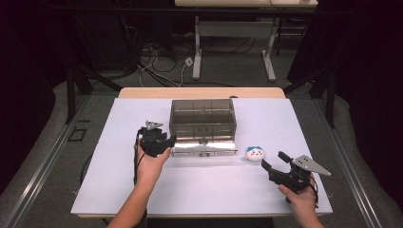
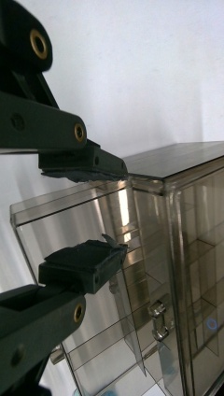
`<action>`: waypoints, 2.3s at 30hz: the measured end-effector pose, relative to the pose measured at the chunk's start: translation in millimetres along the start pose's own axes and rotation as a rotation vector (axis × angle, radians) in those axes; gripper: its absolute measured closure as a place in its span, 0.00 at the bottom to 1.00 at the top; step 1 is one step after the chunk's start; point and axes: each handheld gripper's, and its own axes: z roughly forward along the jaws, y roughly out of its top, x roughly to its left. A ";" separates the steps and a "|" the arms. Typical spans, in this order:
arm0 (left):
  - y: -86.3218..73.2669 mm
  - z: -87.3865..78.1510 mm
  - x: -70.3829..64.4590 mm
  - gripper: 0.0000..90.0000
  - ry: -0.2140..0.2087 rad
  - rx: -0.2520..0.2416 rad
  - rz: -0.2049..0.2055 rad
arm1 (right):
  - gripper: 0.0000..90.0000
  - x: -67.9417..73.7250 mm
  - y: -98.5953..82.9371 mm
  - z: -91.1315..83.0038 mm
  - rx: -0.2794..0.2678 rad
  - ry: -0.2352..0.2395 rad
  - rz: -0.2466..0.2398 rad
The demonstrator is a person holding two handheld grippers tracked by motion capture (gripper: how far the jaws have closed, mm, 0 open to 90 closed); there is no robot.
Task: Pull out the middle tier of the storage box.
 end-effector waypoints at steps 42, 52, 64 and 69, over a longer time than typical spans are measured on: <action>-50.4 -48.1 47.1 0.05 -0.105 -0.136 0.045 | 0.17 3.1 14.2 -2.1 0.078 0.003 -0.068; -68.0 -52.8 42.6 0.00 -0.130 -0.150 0.079 | 0.17 6.0 19.1 -0.5 0.118 0.028 -0.105; -77.6 -55.3 37.1 0.00 -0.148 -0.182 0.113 | 0.22 8.2 29.1 4.7 0.200 0.075 -0.160; -78.6 -56.3 37.9 0.00 -0.155 -0.192 0.099 | 0.24 7.6 35.4 9.9 0.218 0.074 -0.177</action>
